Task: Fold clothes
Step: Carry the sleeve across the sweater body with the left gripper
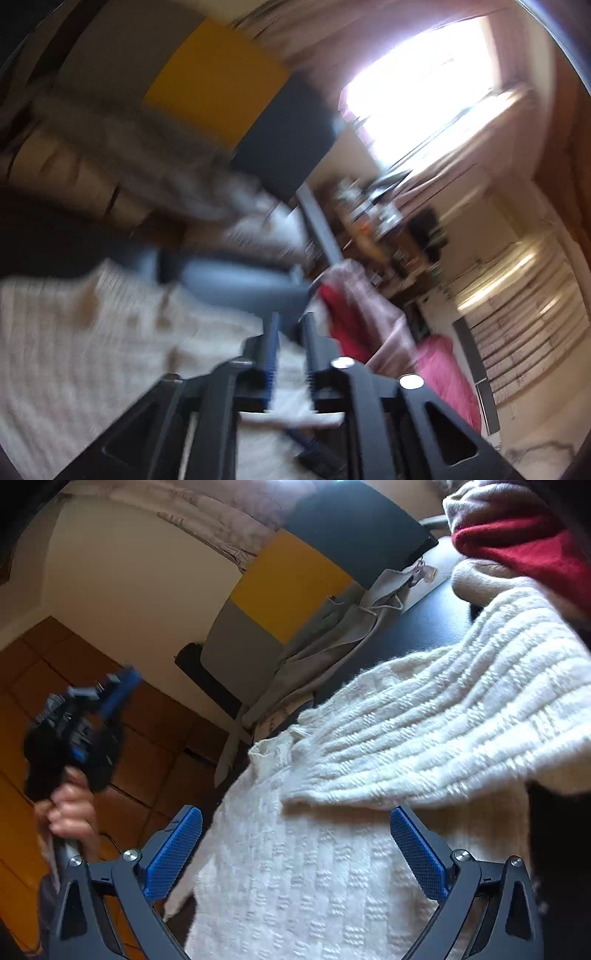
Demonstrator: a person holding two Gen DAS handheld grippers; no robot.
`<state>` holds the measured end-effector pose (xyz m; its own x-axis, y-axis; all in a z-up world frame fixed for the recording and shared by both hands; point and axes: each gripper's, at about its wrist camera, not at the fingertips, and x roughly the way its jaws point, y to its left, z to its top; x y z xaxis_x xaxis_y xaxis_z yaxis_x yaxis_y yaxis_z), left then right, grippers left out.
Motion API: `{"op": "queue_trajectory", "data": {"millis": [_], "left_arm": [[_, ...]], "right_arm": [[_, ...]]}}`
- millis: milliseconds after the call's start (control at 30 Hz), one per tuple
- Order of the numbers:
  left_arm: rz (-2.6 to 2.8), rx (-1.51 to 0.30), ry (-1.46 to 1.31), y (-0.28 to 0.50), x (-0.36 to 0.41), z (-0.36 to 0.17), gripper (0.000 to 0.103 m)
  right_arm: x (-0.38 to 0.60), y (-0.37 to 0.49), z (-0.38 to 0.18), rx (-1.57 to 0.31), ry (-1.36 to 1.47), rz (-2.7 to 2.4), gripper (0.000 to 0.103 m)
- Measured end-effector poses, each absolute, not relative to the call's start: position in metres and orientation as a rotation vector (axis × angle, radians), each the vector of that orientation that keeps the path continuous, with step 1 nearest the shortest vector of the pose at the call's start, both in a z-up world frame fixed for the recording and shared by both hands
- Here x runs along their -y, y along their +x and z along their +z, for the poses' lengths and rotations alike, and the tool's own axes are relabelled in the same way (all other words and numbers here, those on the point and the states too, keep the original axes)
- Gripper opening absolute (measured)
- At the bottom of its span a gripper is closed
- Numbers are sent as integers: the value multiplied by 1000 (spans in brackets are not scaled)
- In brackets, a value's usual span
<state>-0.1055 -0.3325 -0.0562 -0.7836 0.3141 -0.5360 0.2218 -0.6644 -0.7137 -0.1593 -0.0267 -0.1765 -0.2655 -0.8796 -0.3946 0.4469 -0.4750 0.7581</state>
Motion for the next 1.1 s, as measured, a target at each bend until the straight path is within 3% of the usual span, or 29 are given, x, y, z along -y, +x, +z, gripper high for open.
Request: {"op": "queue_trajectory", "data": {"millis": [200, 467, 567, 600, 633, 667, 933, 1100], "left_arm": [[2366, 1639, -1248, -96, 334, -161, 39], [2197, 1841, -1237, -126, 299, -196, 55], [2205, 1883, -1243, -138, 295, -198, 47], [2255, 1833, -1235, -141, 295, -193, 26], [2303, 1781, -1226, -144, 294, -188, 12], [2347, 1728, -1209, -146, 294, -179, 5], [2618, 1288, -985, -149, 301, -75, 6], [2701, 1176, -908, -147, 308, -32, 6]], "right_arm": [[32, -150, -182, 536, 1002, -1910, 103], [39, -149, -190, 465, 1021, -1946, 103], [38, -149, -190, 481, 1013, -1942, 103], [37, -150, -190, 488, 1009, -1939, 103], [35, -150, -190, 492, 1006, -1935, 103], [35, -150, -190, 492, 1005, -1934, 103], [34, -144, -173, 397, 973, -1998, 103], [69, -152, -159, 67, 959, -2050, 103]]}}
